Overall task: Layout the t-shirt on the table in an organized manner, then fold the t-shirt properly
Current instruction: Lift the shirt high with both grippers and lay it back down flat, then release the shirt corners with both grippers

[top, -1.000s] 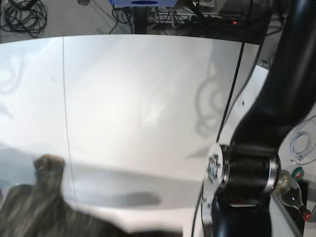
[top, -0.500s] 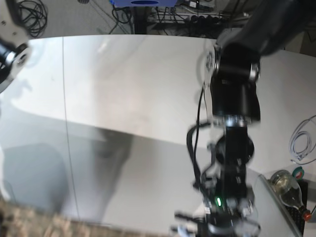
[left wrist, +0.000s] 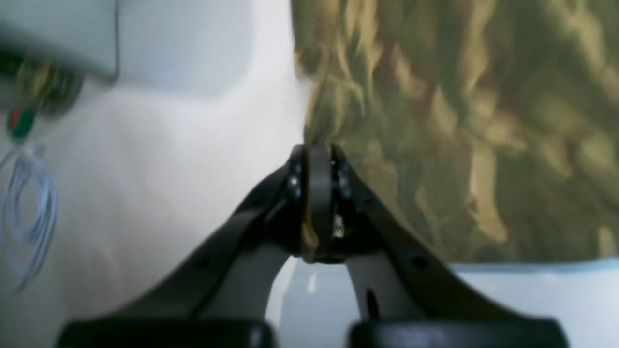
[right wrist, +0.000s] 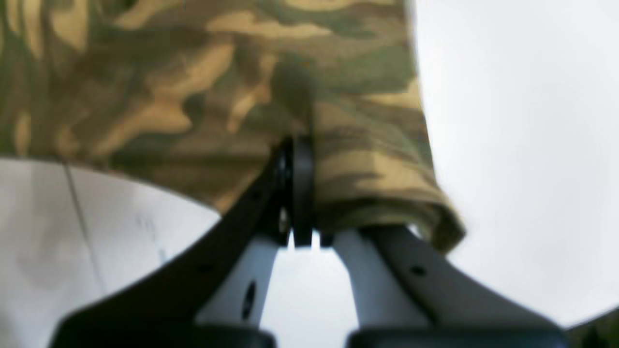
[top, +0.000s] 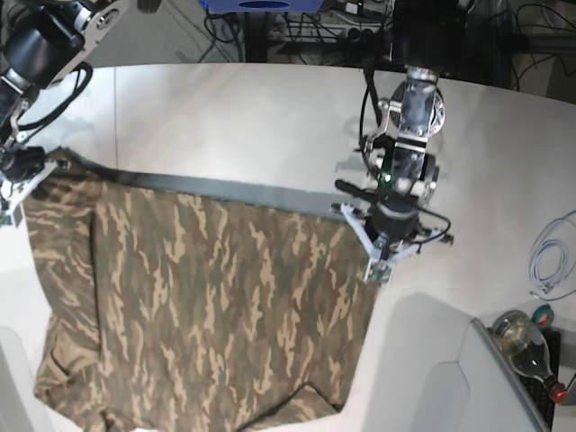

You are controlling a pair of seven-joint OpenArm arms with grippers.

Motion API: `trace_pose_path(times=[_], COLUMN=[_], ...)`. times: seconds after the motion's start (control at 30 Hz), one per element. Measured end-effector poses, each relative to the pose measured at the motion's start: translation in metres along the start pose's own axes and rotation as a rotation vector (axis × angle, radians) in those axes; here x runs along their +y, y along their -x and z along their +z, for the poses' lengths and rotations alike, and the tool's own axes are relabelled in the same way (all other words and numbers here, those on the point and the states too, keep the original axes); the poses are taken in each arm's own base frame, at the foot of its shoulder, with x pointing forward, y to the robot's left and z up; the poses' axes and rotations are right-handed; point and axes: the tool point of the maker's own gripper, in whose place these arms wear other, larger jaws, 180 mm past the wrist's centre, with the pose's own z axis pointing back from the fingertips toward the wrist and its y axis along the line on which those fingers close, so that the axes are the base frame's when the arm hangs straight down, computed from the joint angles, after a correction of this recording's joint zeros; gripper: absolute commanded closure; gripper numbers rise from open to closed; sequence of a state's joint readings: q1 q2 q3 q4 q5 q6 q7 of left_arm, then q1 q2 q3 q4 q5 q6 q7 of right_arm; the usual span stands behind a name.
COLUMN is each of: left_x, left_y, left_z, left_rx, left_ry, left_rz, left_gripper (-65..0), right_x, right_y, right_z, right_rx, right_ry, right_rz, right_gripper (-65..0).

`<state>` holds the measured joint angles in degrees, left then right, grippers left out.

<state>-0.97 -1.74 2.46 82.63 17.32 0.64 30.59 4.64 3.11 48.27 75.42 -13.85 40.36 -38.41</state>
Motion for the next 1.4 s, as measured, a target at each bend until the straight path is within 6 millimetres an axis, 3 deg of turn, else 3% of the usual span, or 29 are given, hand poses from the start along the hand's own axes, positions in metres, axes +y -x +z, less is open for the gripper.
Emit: trace_pose_path(times=[0.17,0.27,0.4,0.57,0.73,0.83,1.0,1.03,1.17,1.23,1.3,1.4], left_x=[0.018,0.02,0.013,0.029,0.034,0.035,0.031,0.029,0.032,0.035,0.038,0.067], left_y=[0.03,0.068,0.099,0.137,0.144,0.144,0.147,0.148,0.152,0.149,0.146,0.153], left_z=[0.01,0.022,0.038,0.054,0.057,0.057,0.06,0.061,0.071,0.075,0.079,0.089], left_rx=[0.036,0.114,0.17,0.245,0.264,0.263,0.272,0.274,0.281,0.271,0.256,0.268], left_ry=[-0.041,-0.05,-0.029,-0.069,-0.083,-0.085,-0.093,-0.088,-0.1,-0.109,-0.114,-0.203], left_rz=[0.06,0.064,0.058,0.069,0.078,0.078,0.088,0.09,0.08,0.08,0.101,0.139], left_gripper=[0.0,0.0,0.0,0.0,0.0,0.0,0.0,-1.8,-37.2,-47.9,-50.0,-50.0], right_x=[0.005,0.013,0.013,0.031,0.034,0.033,0.024,0.019,0.007,0.006,-0.006,-0.02], right_y=[0.022,0.045,0.068,0.095,0.102,0.104,0.11,0.104,0.078,0.066,0.054,0.056], right_z=[0.007,0.008,0.013,0.02,0.025,0.026,0.039,0.045,0.059,0.062,0.07,0.077], right_rx=[0.019,0.062,0.103,0.138,0.146,0.149,0.15,0.115,0.012,-0.024,-0.066,-0.061], right_ry=[0.007,-0.005,0.003,-0.015,-0.014,-0.01,0.039,0.062,0.101,0.102,0.138,0.177], right_rz=[0.013,0.021,0.032,0.02,0.022,0.023,0.003,-0.032,-0.085,-0.097,-0.121,-0.129], right_gripper=[-0.2,-0.2,-0.2,-0.2,-1.2,-9.0,-30.9,-32.4,-33.0,-33.2,-33.3,-33.3])
